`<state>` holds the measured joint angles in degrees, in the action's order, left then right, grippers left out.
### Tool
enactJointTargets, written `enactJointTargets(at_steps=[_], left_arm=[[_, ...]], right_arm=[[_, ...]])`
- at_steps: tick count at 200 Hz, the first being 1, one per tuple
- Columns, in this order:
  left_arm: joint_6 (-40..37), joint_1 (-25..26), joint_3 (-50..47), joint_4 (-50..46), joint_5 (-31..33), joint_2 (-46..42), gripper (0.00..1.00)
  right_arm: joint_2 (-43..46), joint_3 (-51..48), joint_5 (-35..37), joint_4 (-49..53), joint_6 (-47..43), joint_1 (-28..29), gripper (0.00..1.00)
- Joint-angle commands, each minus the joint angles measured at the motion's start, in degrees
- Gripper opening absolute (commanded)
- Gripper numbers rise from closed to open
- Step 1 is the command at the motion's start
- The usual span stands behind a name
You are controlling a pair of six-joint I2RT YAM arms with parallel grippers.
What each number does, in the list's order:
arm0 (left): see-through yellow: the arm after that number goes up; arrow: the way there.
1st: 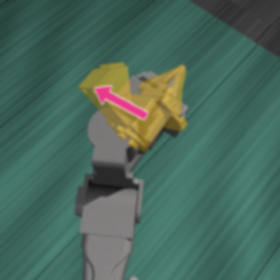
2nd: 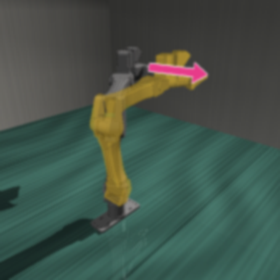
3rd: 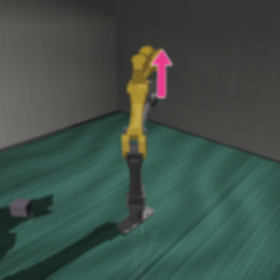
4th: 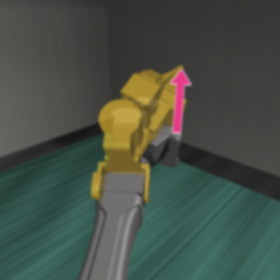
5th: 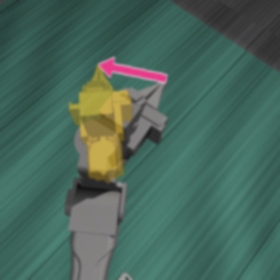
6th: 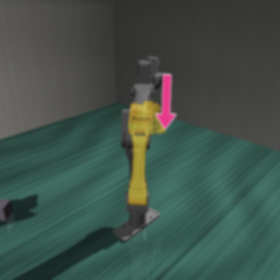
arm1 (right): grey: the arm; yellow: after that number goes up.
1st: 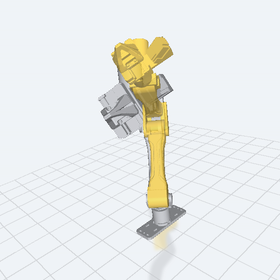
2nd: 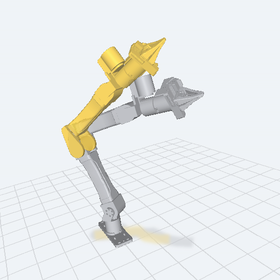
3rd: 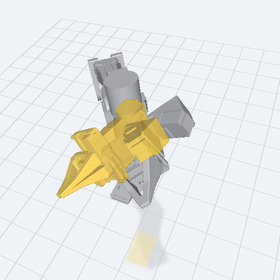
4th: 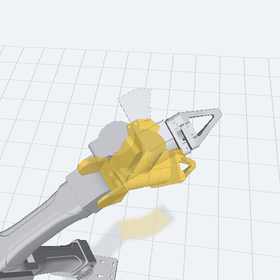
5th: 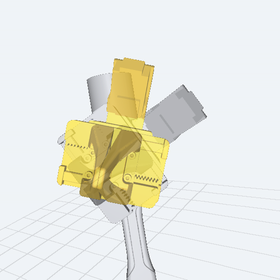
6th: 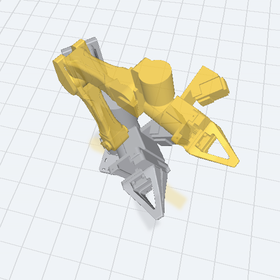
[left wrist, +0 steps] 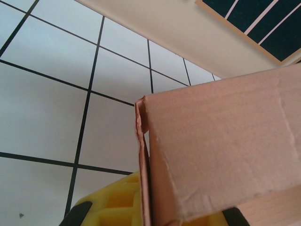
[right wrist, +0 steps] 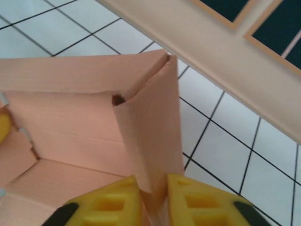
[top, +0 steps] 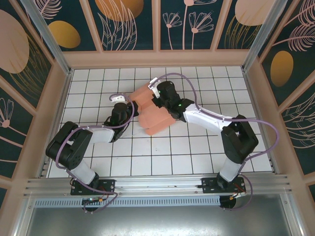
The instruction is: Fold the paper box
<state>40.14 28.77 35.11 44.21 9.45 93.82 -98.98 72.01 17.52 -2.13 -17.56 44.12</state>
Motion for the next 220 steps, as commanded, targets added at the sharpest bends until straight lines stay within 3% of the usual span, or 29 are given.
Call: enactJointTargets(at_steps=[1, 42, 80, 108, 138, 156, 206, 216, 220], left_arm=[[-0.2, 1.1, 1.3, 4.2, -4.8, -0.4, 0.0], [-0.1, 1.1, 1.6, 4.4, -5.4, 0.2, 0.0], [0.0, 1.1, 1.9, 4.4, -5.7, 0.5, 0.0], [-0.1, 1.1, 1.8, 4.1, -5.5, 0.3, 0.0], [-0.1, 1.1, 1.9, 4.0, -5.6, 0.2, 0.0], [-0.1, 1.1, 1.8, 4.0, -5.5, 0.2, 0.0], [-0.1, 1.1, 1.6, 4.0, -5.2, 0.0, 0.0], [-0.1, 1.1, 1.6, 3.9, -5.4, 0.1, 0.0], [-0.1, 1.0, 1.6, 3.9, -5.3, 0.2, 0.0]], right_arm=[[-1.8, 1.6, 4.2, -3.3, 0.6, 1.2, 0.13], [-2.1, 1.5, 5.7, -3.9, -0.1, 1.5, 0.1], [-4.0, 1.7, 12.2, -7.6, -2.8, 3.3, 0.21], [-5.3, 2.5, 14.4, -9.0, -3.8, 4.1, 0.23], [-7.8, 3.8, 20.2, -10.9, -7.1, 5.4, 0.17], [-9.3, 3.7, 24.5, -13.5, -9.5, 6.3, 0.0], [-10.7, 4.2, 28.5, -14.4, -10.4, 7.4, 0.0], [-10.6, 4.5, 28.5, -14.1, -10.0, 7.5, 0.22], [-10.7, 4.7, 28.7, -14.0, -9.9, 7.5, 0.26]])
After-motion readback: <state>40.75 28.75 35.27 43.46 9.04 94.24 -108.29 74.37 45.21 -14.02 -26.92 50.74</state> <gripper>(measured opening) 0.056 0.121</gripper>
